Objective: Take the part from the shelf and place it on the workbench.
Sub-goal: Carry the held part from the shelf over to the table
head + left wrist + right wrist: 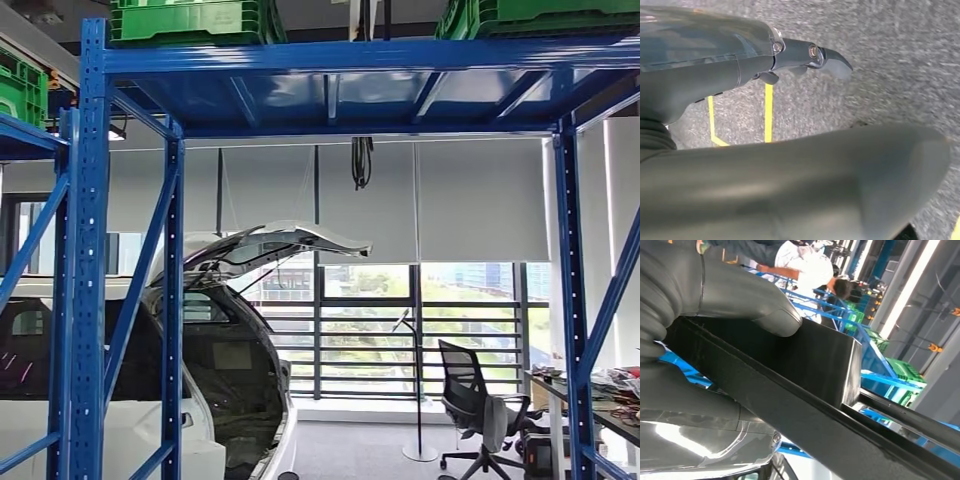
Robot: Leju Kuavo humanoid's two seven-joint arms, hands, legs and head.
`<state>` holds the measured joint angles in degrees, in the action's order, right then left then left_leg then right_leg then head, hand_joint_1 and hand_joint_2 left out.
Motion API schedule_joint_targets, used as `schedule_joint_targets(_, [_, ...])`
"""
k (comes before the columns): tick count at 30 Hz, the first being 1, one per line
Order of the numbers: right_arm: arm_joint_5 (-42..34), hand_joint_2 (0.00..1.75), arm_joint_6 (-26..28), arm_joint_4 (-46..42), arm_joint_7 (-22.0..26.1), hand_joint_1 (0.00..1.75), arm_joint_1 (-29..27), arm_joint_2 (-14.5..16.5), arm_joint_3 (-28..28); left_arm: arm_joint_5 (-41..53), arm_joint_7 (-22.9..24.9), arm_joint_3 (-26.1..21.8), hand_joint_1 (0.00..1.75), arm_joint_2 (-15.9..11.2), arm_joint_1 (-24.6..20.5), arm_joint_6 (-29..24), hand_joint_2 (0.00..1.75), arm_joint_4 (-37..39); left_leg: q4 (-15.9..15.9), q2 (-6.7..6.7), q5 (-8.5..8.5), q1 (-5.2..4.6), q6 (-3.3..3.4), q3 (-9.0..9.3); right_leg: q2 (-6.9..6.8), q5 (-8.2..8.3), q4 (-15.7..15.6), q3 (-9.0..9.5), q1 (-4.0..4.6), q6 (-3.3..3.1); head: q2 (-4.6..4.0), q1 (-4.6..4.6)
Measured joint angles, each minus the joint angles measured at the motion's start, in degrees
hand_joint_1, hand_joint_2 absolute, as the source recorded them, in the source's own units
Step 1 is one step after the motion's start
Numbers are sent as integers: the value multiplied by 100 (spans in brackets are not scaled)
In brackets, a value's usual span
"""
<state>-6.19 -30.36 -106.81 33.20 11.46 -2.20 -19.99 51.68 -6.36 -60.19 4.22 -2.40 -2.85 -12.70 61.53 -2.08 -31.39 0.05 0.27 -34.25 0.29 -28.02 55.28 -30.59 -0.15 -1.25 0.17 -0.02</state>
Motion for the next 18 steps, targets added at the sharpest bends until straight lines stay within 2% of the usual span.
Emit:
schedule_joint_targets(2, [56,175,1,16,51,175,-81,-40,-6,24,44,-16,0,-1,2,1,175,0,772,92,-360,23,-57,-344,-108,5,3,-19,8,-13,0,0])
schedule_joint_targets(3, [78,175,2,28,76,175,-121,-62,-11,37,64,-23,0,-2,10,1,175,0,1038,109,-434,35,-78,-456,-161,4,11,-26,10,-13,0,0])
schedule_joint_targets(4, [97,175,2,40,97,175,-152,-78,-20,53,79,-29,0,-4,24,1,175,0,1099,125,-399,47,-95,-474,-208,1,22,-33,10,-10,0,0])
schedule_joint_targets(5, [118,175,2,50,121,175,-173,-90,-34,76,93,-33,0,-8,39,1,175,0,935,150,-261,59,-106,-385,-249,-6,39,-38,9,-2,0,0])
schedule_joint_targets(6, [138,175,3,56,145,175,-185,-97,-52,94,99,-34,0,-17,51,1,175,0,576,197,-55,71,-112,-202,-284,-17,58,-41,8,10,0,0])
schedule_joint_targets(7, [165,175,9,60,173,175,-191,-101,-73,111,101,-36,0,-28,56,1,175,0,171,300,112,68,-112,3,-317,-32,80,-46,18,31,0,0])
schedule_joint_targets(8, [192,175,22,62,203,175,-193,-105,-91,125,99,-38,0,-44,53,0,175,-1,-164,392,233,60,-94,162,-348,-47,109,-57,33,54,0,0])
schedule_joint_targets(9, [227,175,44,62,235,175,-198,-110,-107,132,93,-41,0,-61,47,-1,175,-1,-370,463,290,47,-73,250,-380,-57,131,-67,48,80,0,0])
schedule_joint_targets(10, [264,175,71,59,266,175,-209,-115,-121,143,82,-48,0,-82,47,-2,175,-2,-439,497,286,29,-45,267,-416,-60,145,-78,63,105,0,0])
schedule_joint_targets(12, [318,175,117,38,311,175,-245,-123,-141,161,54,-74,0,-137,64,-6,175,-4,-444,425,316,24,24,236,-476,-73,160,-84,59,153,0,0])
schedule_joint_targets(14, [342,175,146,-7,337,175,-285,-132,-153,164,25,-112,0,-205,80,-13,175,-9,-456,356,352,42,95,222,-360,-235,329,-143,36,206,0,-1])
schedule_joint_targets(16, [359,175,170,-39,352,175,-339,-146,-162,137,-12,-161,0,-281,68,-25,175,-27,-460,278,379,54,141,202,-157,-620,958,-397,12,245,0,-1])
schedule_joint_targets(17, [371,175,180,-43,356,175,-379,-152,-166,119,-32,-189,0,-317,60,-31,175,-36,-458,232,386,51,153,194,-110,-808,1366,-568,6,254,0,0])
schedule_joint_targets(18, [389,175,192,-39,365,175,-423,-159,-171,99,-51,-222,0,-348,55,-29,175,-43,-457,182,391,47,159,188,-91,-926,1700,-708,2,259,0,0])
